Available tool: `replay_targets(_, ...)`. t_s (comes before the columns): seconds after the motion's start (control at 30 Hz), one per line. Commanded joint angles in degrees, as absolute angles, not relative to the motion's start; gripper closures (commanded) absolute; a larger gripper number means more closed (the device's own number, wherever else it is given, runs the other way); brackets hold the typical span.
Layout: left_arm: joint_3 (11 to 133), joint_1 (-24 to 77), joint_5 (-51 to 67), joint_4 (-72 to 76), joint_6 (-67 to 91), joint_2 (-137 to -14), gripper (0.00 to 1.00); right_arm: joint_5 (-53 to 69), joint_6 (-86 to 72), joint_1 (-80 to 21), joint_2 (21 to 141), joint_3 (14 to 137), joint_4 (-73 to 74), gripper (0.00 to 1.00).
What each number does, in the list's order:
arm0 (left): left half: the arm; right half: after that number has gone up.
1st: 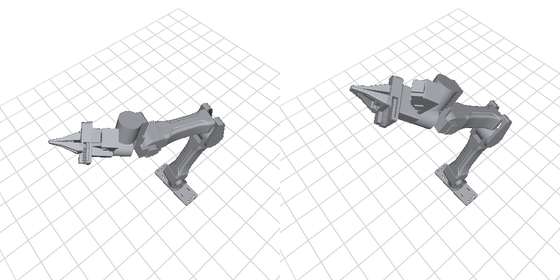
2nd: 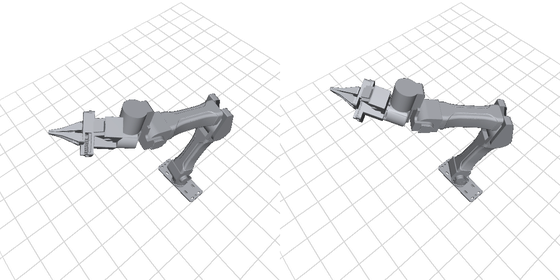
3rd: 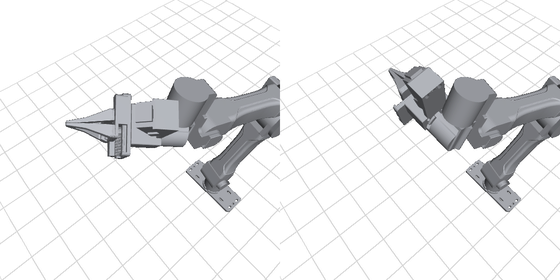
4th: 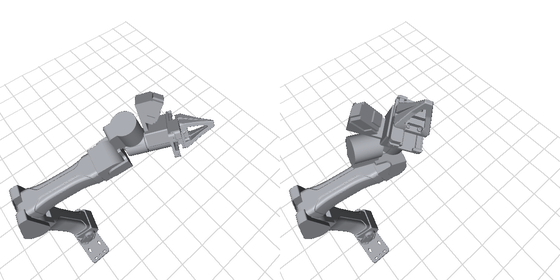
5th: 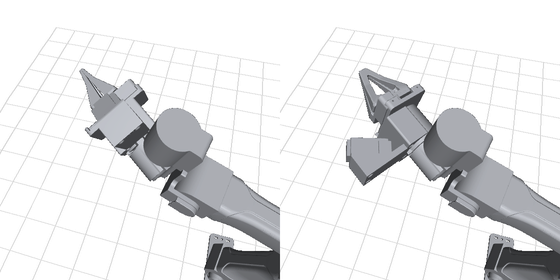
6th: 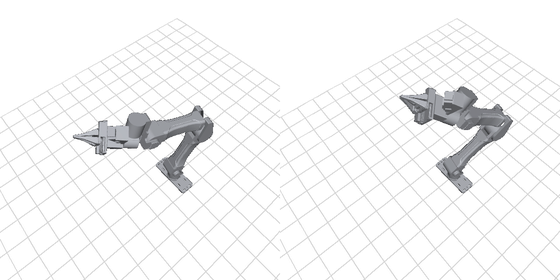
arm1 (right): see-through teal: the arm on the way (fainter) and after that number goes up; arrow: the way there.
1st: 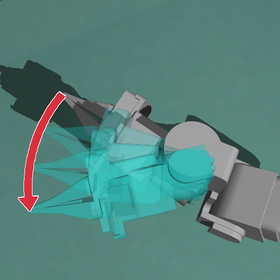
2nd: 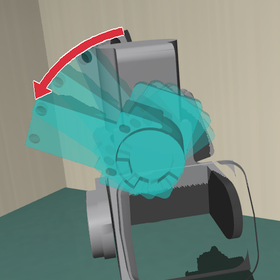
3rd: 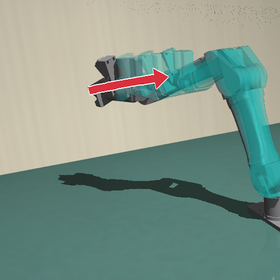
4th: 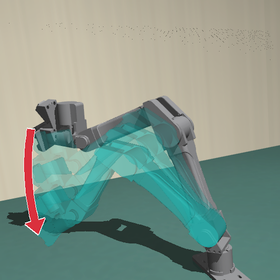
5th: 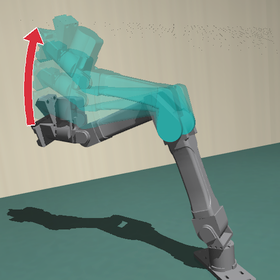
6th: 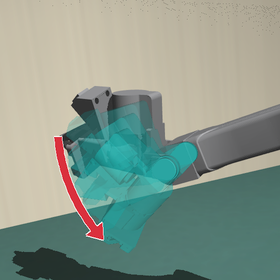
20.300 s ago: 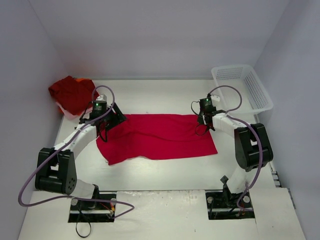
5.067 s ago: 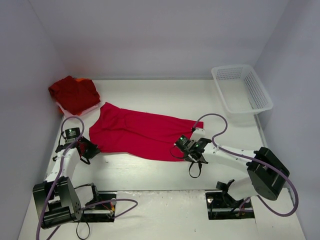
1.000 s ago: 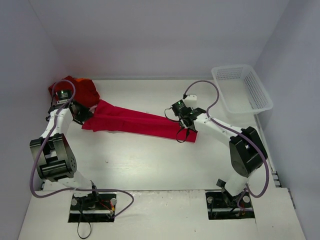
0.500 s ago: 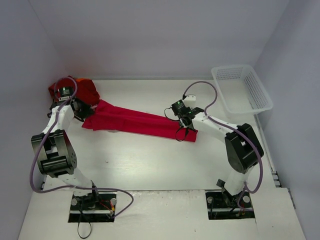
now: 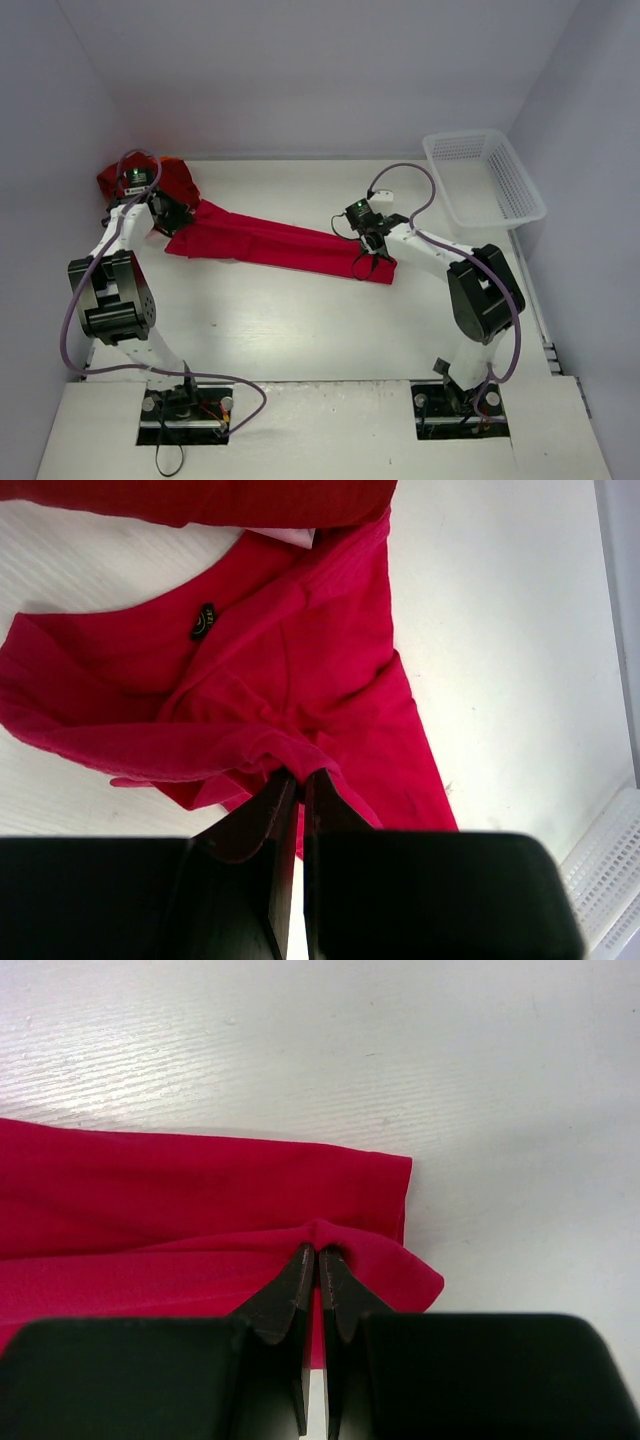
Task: Fold and stack the t-shirts
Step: Fold the tshirt
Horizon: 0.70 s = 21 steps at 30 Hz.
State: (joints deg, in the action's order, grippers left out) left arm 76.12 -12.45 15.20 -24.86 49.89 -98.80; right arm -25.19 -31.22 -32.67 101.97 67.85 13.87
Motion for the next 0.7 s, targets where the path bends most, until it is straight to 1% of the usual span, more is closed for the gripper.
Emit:
replay_targets(0.0, 79.63, -12.31, 13.8, -21.27, 49.39, -98.0, 1.0, -27.69, -29.88, -31.55, 101.95, 70.49, 14.33, 1.0)
replay_targets(0.43, 79.19, -12.3, 13.89, -20.22, 49.66, -100.63, 1.0, -27.33, -29.62, -31.29, 103.53, 70.58, 14.06, 1.0)
replay_targets(0.53, 78.58, -12.3, 14.59, -19.16, 49.57, -100.46, 1.0, -27.42, -29.62, -31.29, 103.88, 70.49, 13.97, 0.98)
replay_targets(0.6, 78.05, -12.3, 15.03, -17.67, 49.57, -100.11, 1.0, -27.42, -29.71, -31.29, 103.97, 70.49, 13.97, 0.94)
replay_targets(0.63, 77.7, -12.3, 15.2, -17.32, 49.83, -99.85, 1.0, -27.42, -29.45, -31.29, 103.97, 70.58, 13.89, 0.91)
replay_targets(0.67, 77.61, -12.3, 15.47, -16.62, 50.01, -99.76, 1.0, -27.25, -29.27, -31.2, 103.97, 70.49, 13.89, 0.85)
